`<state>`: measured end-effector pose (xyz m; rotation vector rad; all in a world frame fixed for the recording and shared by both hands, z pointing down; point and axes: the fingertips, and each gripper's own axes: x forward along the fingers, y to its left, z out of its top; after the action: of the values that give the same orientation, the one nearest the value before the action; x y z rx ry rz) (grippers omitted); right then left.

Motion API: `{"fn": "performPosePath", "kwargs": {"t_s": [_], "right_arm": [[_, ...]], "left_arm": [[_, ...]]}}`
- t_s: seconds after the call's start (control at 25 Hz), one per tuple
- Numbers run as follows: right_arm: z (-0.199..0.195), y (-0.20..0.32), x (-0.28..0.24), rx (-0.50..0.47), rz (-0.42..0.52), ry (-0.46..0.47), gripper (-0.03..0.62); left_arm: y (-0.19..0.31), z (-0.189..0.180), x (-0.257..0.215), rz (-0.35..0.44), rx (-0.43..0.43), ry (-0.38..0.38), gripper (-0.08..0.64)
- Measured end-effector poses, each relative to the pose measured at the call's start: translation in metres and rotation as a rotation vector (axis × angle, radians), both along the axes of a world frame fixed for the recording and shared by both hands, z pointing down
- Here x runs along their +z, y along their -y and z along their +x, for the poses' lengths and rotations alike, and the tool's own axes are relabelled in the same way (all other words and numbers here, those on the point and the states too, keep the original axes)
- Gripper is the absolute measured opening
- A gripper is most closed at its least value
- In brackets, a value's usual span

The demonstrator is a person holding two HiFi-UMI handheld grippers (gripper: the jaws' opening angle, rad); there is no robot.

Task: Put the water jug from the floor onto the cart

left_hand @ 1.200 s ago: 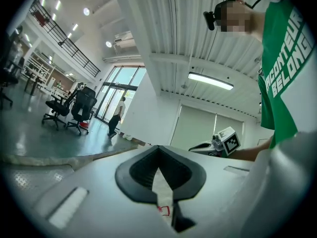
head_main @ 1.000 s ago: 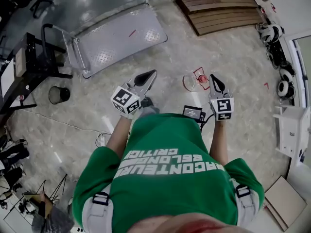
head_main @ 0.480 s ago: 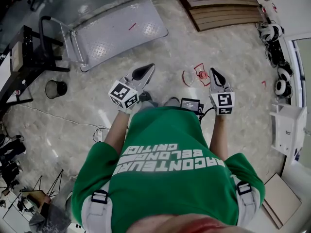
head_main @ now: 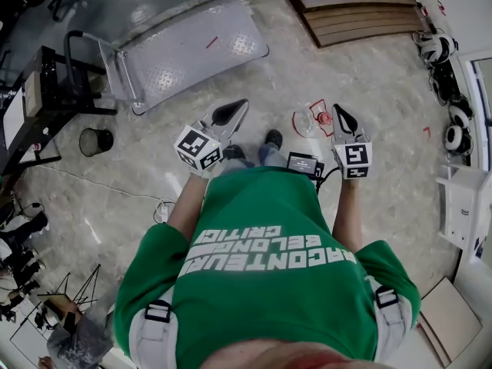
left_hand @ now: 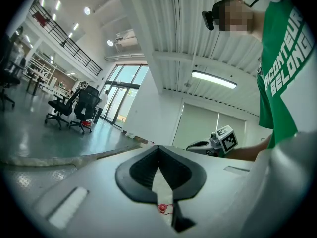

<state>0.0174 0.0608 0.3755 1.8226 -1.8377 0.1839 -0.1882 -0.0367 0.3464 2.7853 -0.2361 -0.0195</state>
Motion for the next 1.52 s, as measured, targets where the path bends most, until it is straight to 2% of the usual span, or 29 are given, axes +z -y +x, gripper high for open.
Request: {"fn": "performPosePath", "kwargs": {"t_s": [0.48,0.8,0.96,1.16,1.4,1.52], "right_arm": [[0.056,-0.019,0.022,0.048,0.000,0.033,-0.008],[0.108,-0.044,0.062,0.110,-0.065,0.059,-0.008],[0.122,-0.069,0.092,0.166,-0.122,0.098,-0.008],[0.150,-0.074,0.116,0.191,-0.156,0.103,-0.006],[0.158,-0.095,0.154,0.226,-0.212,0.133,-0.005],[0.163,-0.101,0.176,0.234,-0.238,0.148,0.033]], "left_arm": [[-0.012,0.067,0.003,0.018,0.077,0.062,0.015],[-0.033,0.131,0.018,0.010,0.198,0.113,0.015],[-0.051,0.159,0.029,-0.011,0.293,0.143,0.015],[-0.065,0.205,0.032,0.009,0.391,0.141,0.015],[-0.091,0.237,0.050,0.006,0.499,0.176,0.015],[-0.097,0.248,0.061,-0.002,0.524,0.197,0.015]]}}
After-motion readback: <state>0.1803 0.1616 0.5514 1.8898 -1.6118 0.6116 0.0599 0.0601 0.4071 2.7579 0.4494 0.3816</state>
